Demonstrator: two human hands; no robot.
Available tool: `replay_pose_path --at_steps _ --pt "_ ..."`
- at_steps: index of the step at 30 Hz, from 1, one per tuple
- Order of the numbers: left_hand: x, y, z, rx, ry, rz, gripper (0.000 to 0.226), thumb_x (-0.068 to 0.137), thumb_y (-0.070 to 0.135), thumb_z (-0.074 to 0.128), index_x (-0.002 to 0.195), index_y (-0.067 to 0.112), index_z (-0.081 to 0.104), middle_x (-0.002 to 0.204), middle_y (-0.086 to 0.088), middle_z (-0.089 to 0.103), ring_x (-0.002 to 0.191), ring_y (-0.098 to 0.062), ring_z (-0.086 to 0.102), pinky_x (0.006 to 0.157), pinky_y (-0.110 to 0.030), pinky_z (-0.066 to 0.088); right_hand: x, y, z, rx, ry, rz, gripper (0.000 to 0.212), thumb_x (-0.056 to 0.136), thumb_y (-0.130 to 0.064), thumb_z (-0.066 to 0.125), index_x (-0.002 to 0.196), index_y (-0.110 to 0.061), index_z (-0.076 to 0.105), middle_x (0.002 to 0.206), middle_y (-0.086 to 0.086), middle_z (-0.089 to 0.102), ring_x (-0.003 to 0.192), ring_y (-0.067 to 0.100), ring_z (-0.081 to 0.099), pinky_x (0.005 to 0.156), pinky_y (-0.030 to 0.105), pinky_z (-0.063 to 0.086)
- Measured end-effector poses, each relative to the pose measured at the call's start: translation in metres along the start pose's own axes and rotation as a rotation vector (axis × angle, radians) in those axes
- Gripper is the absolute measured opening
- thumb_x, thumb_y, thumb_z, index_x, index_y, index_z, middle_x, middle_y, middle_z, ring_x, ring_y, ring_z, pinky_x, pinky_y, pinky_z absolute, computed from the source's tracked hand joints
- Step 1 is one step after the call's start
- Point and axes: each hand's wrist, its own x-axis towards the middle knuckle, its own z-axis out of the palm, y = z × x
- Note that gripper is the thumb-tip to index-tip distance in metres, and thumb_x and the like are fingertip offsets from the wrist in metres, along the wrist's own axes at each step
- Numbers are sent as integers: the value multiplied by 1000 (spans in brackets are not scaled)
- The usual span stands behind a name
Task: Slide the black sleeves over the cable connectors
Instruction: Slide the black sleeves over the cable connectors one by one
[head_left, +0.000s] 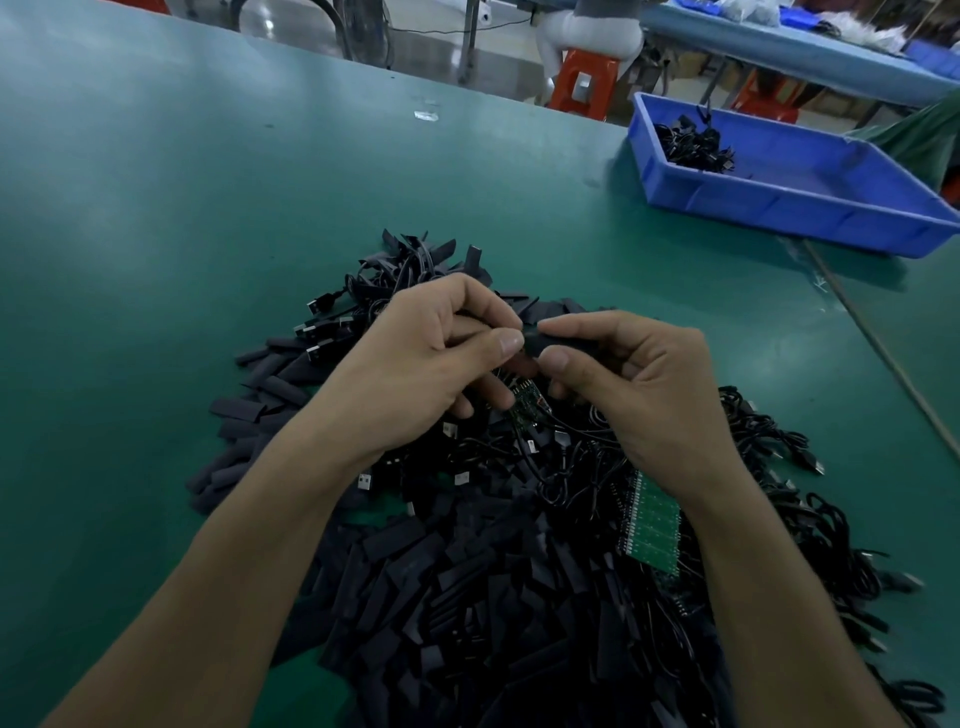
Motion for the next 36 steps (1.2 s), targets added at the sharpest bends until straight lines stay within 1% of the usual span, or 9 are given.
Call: replay_pose_path --at_steps 3,6,8,11,18,23,28,31,36 --pt "0 0 -1 9 24 -40 9 98 23 65 99 16 60 80 2 77 64 -15 73 51 -18 51 0 1 3 -14 40 -9 15 81 -27 74 96 -27 73 80 -9 75 64 8 68 66 19 55" --pt "-1 1 0 47 52 -70 18 95 30 67 86 14 68 73 -1 76 59 -14 72 51 -21 54 0 3 1 -17 76 -29 13 85 -18 75 95 -27 73 78 -7 74 64 9 68 67 20 55" --pt "-1 1 -1 58 52 -79 20 94 29 68 80 14 71 71 -2 76 58 -13 71 51 -20 53 -1 4 1 -18 87 -41 17 87 -11 74 94 -26 73 78 -2 74 64 10 68 67 22 56" --pt "0 1 -3 52 54 -86 20 93 26 69 78 14 74 70 -2 76 58 -12 70 51 -17 51 -2 6 2 -6 90 -43 18 88 -7 73 94 -24 73 78 -1 74 63 11 69 64 20 55" --pt "-2 1 -2 79 41 -71 17 96 21 65 83 15 73 71 1 76 59 -11 71 53 -16 51 -1 6 5 -38 30 -44 17 84 -19 77 100 -26 73 75 -3 74 64 11 69 65 19 53" --pt "-2 3 -2 54 15 -67 16 97 18 64 85 17 73 73 1 76 61 -11 71 55 -16 52 0 6 4 -46 64 -58 17 87 -11 75 96 -25 72 79 -10 74 63 8 69 65 17 53" --pt "-1 1 -4 116 42 -63 15 95 22 67 82 19 75 72 2 76 64 -14 73 56 -17 54 -2 8 4 -44 81 -41 13 90 -11 73 94 -23 73 78 -4 74 64 13 69 63 21 54" --pt "-2 0 -3 147 42 -54 17 95 23 67 81 19 75 71 3 76 64 -14 73 57 -17 53 -2 9 4 -22 75 -40 13 90 -11 72 95 -22 73 78 -5 75 65 12 70 63 19 53" --pt "-2 2 -1 169 33 -41 17 96 21 66 81 20 74 71 5 76 64 -13 73 57 -17 53 0 8 5 -57 42 -49 17 86 -15 76 98 -28 73 80 -4 75 67 14 71 66 23 56"
